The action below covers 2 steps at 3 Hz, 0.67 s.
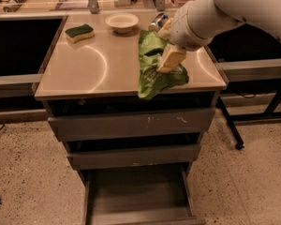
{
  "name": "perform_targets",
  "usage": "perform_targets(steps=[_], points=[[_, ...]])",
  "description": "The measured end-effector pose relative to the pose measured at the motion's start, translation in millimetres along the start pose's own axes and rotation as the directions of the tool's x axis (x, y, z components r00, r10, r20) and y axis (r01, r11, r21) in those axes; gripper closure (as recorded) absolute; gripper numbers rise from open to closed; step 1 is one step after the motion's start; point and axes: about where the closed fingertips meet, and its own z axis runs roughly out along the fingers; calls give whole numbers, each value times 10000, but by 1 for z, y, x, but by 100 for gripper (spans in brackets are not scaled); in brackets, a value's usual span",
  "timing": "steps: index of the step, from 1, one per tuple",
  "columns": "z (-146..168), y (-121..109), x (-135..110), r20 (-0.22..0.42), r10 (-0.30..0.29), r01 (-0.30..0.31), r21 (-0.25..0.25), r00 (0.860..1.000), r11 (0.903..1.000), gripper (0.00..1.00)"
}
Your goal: Pick green rice chip bag from bottom drawer and place on counter
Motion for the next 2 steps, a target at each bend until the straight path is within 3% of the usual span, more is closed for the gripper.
perform_targets(steps=[1,2], points=[[40,-43,5,401,639,-640,25,9972,9979,100],[73,-72,3,1070,1464,-1487,140,9834,9888,100]])
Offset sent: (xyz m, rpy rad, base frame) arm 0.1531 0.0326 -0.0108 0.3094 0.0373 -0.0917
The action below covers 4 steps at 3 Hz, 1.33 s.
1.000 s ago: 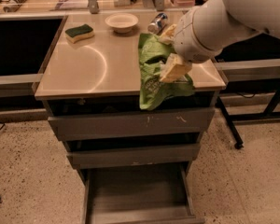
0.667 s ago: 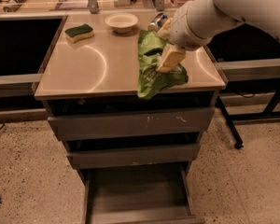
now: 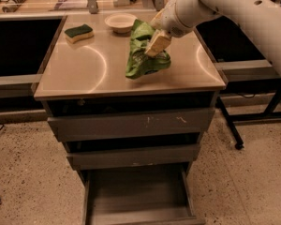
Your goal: Pick green rice chip bag from bottom drawer and place on counter
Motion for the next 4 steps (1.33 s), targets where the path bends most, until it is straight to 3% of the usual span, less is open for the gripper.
perform_targets(steps=[1,4], points=[[1,-4,0,60,51,-51,54,10000,10000,81],[2,-4,0,61,50,-51,52,10000,10000,11]])
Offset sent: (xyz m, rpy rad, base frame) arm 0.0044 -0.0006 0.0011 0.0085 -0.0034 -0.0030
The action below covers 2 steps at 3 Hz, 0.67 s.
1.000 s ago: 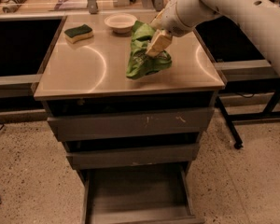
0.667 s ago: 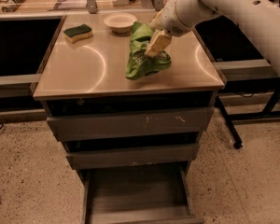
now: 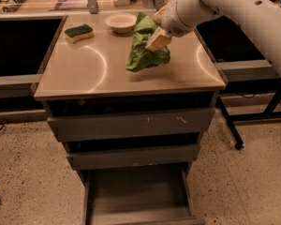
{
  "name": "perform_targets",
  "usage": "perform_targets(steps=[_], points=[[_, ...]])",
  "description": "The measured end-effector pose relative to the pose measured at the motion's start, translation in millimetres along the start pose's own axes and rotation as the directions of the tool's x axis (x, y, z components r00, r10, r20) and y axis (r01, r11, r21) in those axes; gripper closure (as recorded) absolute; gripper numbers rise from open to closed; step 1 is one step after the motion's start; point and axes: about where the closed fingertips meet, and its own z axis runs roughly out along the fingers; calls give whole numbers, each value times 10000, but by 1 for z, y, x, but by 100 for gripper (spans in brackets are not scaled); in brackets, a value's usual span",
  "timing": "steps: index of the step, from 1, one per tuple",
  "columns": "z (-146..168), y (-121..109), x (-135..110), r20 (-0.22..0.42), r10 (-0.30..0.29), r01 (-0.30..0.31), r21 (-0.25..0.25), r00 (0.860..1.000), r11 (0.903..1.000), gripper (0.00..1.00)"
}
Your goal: Pick green rice chip bag from bottom drawer and place on counter
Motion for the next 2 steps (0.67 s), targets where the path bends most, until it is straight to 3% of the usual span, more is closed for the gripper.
perform_targets(steps=[1,2], points=[[0,0,0,0,0,0,-2,10000,10000,0],[0,0,0,1,-1,1,-2,10000,10000,0]])
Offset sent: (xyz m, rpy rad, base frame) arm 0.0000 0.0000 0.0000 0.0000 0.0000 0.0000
